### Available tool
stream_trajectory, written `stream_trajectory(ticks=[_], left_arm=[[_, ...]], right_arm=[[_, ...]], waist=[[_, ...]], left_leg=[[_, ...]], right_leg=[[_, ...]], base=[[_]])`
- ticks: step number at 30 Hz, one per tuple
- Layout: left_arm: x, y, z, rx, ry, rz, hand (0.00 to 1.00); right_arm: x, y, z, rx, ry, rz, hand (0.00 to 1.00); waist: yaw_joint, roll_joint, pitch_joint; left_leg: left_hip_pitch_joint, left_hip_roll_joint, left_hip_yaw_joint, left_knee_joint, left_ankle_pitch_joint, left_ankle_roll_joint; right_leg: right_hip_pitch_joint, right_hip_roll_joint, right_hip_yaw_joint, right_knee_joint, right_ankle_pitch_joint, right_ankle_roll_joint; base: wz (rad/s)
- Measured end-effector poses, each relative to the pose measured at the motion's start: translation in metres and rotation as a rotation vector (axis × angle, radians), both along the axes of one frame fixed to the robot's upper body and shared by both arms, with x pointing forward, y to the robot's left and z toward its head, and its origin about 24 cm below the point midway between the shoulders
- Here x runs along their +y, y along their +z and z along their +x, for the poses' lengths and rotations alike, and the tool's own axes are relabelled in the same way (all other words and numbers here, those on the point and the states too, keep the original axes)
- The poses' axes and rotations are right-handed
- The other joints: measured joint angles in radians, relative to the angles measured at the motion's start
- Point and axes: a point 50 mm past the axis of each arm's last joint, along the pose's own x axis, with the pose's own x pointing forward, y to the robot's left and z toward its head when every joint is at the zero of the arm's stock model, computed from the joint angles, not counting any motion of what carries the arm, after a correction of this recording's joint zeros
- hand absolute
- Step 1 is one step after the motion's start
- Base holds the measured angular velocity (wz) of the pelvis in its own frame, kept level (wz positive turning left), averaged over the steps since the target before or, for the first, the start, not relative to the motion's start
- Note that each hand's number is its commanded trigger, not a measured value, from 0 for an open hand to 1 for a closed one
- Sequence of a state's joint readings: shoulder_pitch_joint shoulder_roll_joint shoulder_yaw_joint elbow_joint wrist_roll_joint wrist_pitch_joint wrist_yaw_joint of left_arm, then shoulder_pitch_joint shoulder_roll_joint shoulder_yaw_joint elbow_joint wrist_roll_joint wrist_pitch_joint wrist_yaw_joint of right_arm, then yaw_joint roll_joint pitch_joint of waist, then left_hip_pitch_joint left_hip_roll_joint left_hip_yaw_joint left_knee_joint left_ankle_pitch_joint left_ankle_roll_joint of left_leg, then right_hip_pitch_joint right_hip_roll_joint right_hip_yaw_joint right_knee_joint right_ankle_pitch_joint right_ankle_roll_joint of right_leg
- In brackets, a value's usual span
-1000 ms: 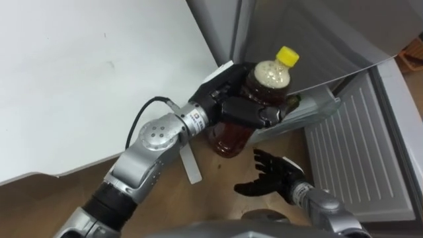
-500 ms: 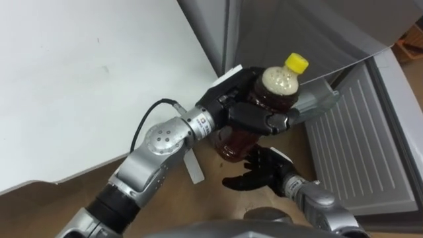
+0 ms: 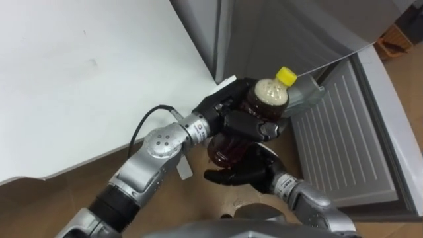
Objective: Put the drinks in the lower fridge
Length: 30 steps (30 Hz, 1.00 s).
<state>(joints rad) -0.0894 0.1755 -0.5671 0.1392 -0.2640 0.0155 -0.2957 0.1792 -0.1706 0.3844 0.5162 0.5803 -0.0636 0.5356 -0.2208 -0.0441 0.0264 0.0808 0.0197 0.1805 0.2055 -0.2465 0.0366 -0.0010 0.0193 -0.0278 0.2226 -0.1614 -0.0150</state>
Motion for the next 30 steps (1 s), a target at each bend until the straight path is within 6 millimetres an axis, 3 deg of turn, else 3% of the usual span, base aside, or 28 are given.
stream_trajectory(ticks=[6, 11, 12, 13, 15, 16, 17, 21, 23, 24, 25, 26, 30], left_arm=[[-0.001, -0.001, -0.001, -0.002, -0.012, 0.009, 1.00], [-0.001, -0.006, -0.003, 0.002, -0.036, 0.044, 1.00], [-0.001, -0.007, -0.004, 0.003, -0.041, 0.049, 1.00], [-0.002, -0.008, -0.004, 0.005, -0.044, 0.050, 1.00], [-0.004, -0.009, -0.006, 0.010, -0.055, 0.053, 1.00], [-0.004, -0.010, -0.007, 0.010, -0.057, 0.053, 1.00], [-0.004, -0.011, -0.007, 0.013, -0.059, 0.055, 1.00], [-0.004, -0.015, -0.009, 0.030, -0.066, 0.065, 1.00], [-0.006, -0.015, -0.009, 0.028, -0.068, 0.058, 1.00], [-0.007, -0.014, -0.009, 0.028, -0.068, 0.054, 1.00], [-0.007, -0.014, -0.009, 0.029, -0.070, 0.053, 1.00], [-0.008, -0.014, -0.009, 0.029, -0.072, 0.051, 1.00], [-0.012, -0.014, -0.011, 0.024, -0.088, 0.046, 1.00]], right_arm=[[0.010, 0.012, 0.002, -0.045, 0.043, 0.112, 0.00], [0.006, 0.014, 0.003, -0.039, 0.003, 0.184, 0.00], [0.007, 0.013, 0.002, -0.028, -0.007, 0.197, 0.08], [0.007, 0.013, 0.002, -0.021, -0.014, 0.207, 0.24], [0.008, 0.012, 0.000, 0.000, -0.032, 0.241, 0.27], [0.007, 0.012, -0.001, 0.008, -0.038, 0.249, 0.51], [0.006, 0.012, -0.002, 0.019, -0.046, 0.262, 0.55], [0.006, 0.011, -0.004, 0.052, -0.069, 0.293, 0.46], [0.005, 0.011, -0.004, 0.059, -0.081, 0.304, 0.48], [0.005, 0.010, -0.004, 0.063, -0.083, 0.307, 0.63], [0.004, 0.010, -0.004, 0.065, -0.087, 0.310, 0.89], [0.004, 0.010, -0.005, 0.071, -0.095, 0.317, 1.00], [0.004, 0.009, -0.005, 0.093, -0.112, 0.311, 1.00]], waist=[[0.013, 0.001, -0.0004], [0.023, 0.003, -0.0018], [0.024, 0.005, -0.0025], [0.026, 0.006, -0.0029], [0.034, 0.011, -0.0047], [0.035, 0.013, -0.0045], [0.037, 0.016, -0.0044], [0.037, 0.026, -0.0046], [0.038, 0.027, -0.0050], [0.039, 0.027, -0.0050], [0.039, 0.027, -0.0050], [0.039, 0.027, -0.0049], [0.039, 0.026, -0.0046]], left_leg=[[-0.001, 0.001, 0.000, -0.001, 0.000, 0.000], [0.003, 0.001, 0.000, 0.000, 0.000, 0.000], [0.003, 0.001, 0.000, 0.000, 0.000, 0.000], [0.003, 0.001, 0.000, 0.000, 0.000, 0.000], [0.002, 0.001, 0.000, 0.001, 0.000, 0.000], [0.002, 0.001, 0.000, 0.001, 0.000, 0.000], [0.001, 0.001, 0.000, 0.000, 0.000, 0.000], [-0.004, 0.002, 0.000, -0.002, 0.000, 0.000], [-0.005, 0.002, 0.002, -0.003, 0.000, 0.000], [-0.006, 0.001, 0.003, -0.003, 0.000, 0.000], [-0.006, 0.001, 0.004, -0.003, 0.000, 0.000], [-0.006, 0.001, 0.005, -0.002, 0.000, 0.000], [-0.006, 0.001, 0.006, -0.002, 0.000, 0.000]], right_leg=[[-0.001, 0.000, -0.003, 0.000, 0.000, 0.000], [0.003, 0.000, -0.002, 0.000, 0.001, -0.001], [0.003, 0.000, -0.002, 0.000, 0.001, -0.001], [0.003, 0.000, -0.002, 0.000, 0.001, -0.001], [0.003, 0.000, -0.002, 0.000, 0.002, -0.002], [0.003, 0.000, -0.002, 0.000, 0.002, -0.002], [0.001, 0.000, -0.002, 0.000, 0.003, -0.001], [-0.006, 0.001, -0.001, 0.004, 0.004, -0.002], [-0.010, 0.002, 0.000, 0.007, 0.004, -0.002], [-0.011, 0.002, 0.000, 0.008, 0.004, -0.002], [-0.012, 0.001, 0.001, 0.008, 0.004, -0.002], [-0.012, 0.001, 0.001, 0.008, 0.004, -0.002], [-0.012, 0.001, 0.001, 0.008, 0.004, -0.002]], base=[[0.00], [0.00], [0.00], [0.00], [0.00], [0.00], [0.00], [0.00], [0.00], [0.00], [0.00], [0.00], [0.00]])
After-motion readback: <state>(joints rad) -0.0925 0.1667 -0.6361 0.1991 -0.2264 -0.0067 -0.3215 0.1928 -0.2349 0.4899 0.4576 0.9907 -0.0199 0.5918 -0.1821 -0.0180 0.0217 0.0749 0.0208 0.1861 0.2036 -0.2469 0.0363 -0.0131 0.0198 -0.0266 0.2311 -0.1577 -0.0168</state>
